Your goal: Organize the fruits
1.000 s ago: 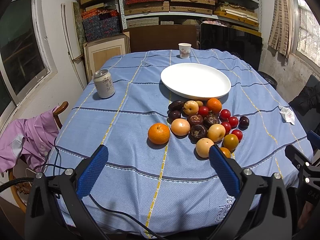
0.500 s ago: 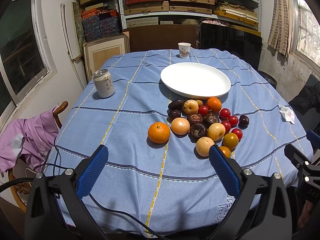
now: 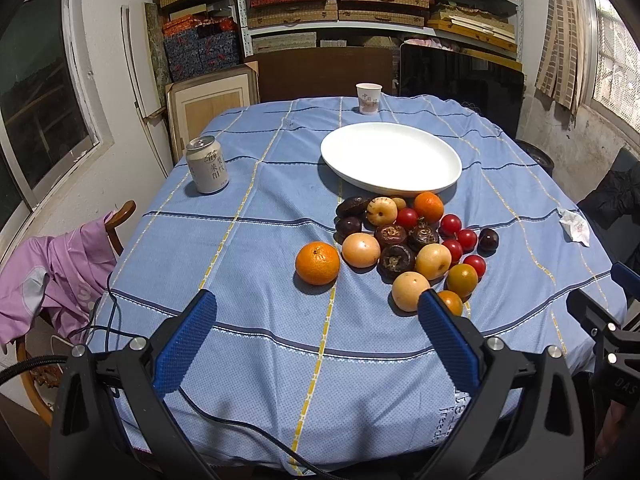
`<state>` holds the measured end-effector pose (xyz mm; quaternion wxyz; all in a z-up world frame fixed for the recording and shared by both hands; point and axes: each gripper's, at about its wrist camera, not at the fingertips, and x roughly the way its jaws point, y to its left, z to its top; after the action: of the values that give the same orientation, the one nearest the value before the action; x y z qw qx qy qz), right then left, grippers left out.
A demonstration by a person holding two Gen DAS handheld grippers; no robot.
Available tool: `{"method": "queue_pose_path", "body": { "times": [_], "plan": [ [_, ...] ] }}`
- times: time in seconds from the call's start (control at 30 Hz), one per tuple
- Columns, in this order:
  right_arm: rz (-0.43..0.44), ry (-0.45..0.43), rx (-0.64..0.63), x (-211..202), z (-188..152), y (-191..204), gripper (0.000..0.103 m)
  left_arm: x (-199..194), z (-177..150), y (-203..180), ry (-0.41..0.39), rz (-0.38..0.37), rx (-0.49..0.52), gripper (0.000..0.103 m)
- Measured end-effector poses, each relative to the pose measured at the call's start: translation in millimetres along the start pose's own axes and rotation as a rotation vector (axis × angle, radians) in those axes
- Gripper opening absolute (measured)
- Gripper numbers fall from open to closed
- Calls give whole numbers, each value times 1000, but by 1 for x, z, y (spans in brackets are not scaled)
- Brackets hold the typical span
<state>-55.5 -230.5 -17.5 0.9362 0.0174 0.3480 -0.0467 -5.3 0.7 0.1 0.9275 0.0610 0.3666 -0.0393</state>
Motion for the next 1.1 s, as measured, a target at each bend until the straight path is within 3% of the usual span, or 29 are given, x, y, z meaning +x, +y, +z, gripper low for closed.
{"method": "queue_pose_path", "body": {
  "times": [0.43,0.8,1.1],
  "plan": [
    [15,15,0,6,0,0,100,5,-8,-1,13,6,2,99],
    [74,119,29,47,-4,-8,99,83,-9,6,127,24,-1,99],
    [43,104,-21,64,0,-7,100,157,2,9,229,33,-5,99]
  ]
}}
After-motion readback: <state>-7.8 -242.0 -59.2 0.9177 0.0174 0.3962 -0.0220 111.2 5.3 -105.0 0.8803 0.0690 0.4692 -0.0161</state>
